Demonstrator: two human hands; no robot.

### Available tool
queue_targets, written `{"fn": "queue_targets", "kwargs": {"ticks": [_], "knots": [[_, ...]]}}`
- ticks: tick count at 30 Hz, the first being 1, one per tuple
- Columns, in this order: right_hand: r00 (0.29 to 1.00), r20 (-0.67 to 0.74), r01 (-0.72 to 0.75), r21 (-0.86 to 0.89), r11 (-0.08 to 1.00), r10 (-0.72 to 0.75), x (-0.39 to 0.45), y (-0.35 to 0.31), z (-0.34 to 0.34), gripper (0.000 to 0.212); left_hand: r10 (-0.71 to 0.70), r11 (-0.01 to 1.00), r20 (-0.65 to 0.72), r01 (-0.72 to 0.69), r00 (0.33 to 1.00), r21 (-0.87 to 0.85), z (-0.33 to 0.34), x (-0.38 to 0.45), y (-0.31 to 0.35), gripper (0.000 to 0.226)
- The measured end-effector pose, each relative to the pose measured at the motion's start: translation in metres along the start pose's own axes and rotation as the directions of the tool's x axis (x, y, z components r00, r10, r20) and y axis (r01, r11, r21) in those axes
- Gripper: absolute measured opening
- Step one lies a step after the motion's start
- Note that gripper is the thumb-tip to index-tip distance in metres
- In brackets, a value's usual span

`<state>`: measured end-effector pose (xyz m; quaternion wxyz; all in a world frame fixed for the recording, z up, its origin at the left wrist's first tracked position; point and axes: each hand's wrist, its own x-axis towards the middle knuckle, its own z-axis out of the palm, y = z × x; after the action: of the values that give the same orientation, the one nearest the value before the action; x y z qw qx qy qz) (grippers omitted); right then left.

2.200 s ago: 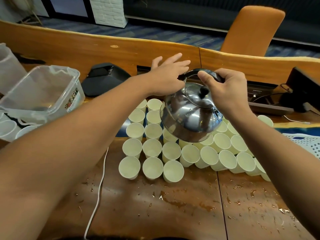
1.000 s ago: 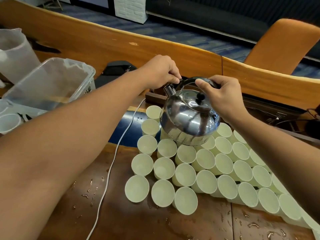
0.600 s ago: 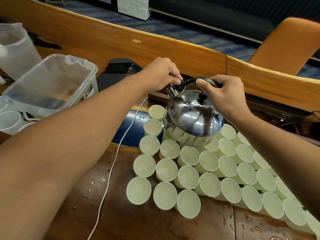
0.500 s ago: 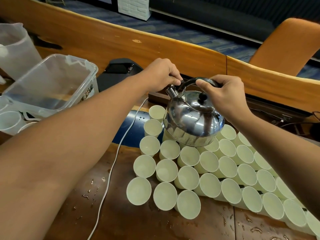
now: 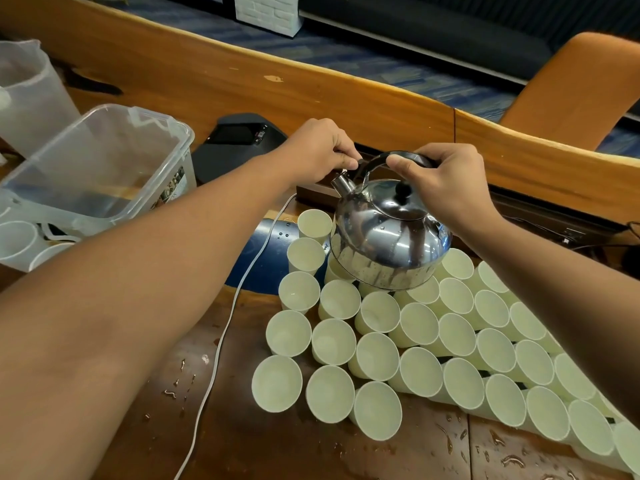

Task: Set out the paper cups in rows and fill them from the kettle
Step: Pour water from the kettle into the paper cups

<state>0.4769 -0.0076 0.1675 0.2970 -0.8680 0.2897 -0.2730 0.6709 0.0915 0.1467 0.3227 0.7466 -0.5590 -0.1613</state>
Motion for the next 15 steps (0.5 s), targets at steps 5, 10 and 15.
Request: {"fn": "queue_targets", "kwargs": {"ticks": [5,10,15], "knots": [[1.000,0.009,-0.005,-0.023,1.000,0.005,0.0028,0.0006,0.0001,0.045,-0.010,1.000,0.001,0.010,1.000,-0.006,0.0028,-0.0001,-0.0040,0.018],[0.999,0.037,0.002,-0.039,0.999,-0.001,0.0033,-0.0018,-0.0001,0.041,-0.015,1.000,-0.006,0.015,1.000,-0.026,0.0055,-0.0018,-0.0060,0.019],[0.998,0.056,-0.015,-0.047,0.999,0.017,0.0028,-0.0041,-0.0010,0.031,-0.004,1.000,0.002,0.004,1.000,-0.020,0.0067,-0.0022,-0.0068,0.020]]}}
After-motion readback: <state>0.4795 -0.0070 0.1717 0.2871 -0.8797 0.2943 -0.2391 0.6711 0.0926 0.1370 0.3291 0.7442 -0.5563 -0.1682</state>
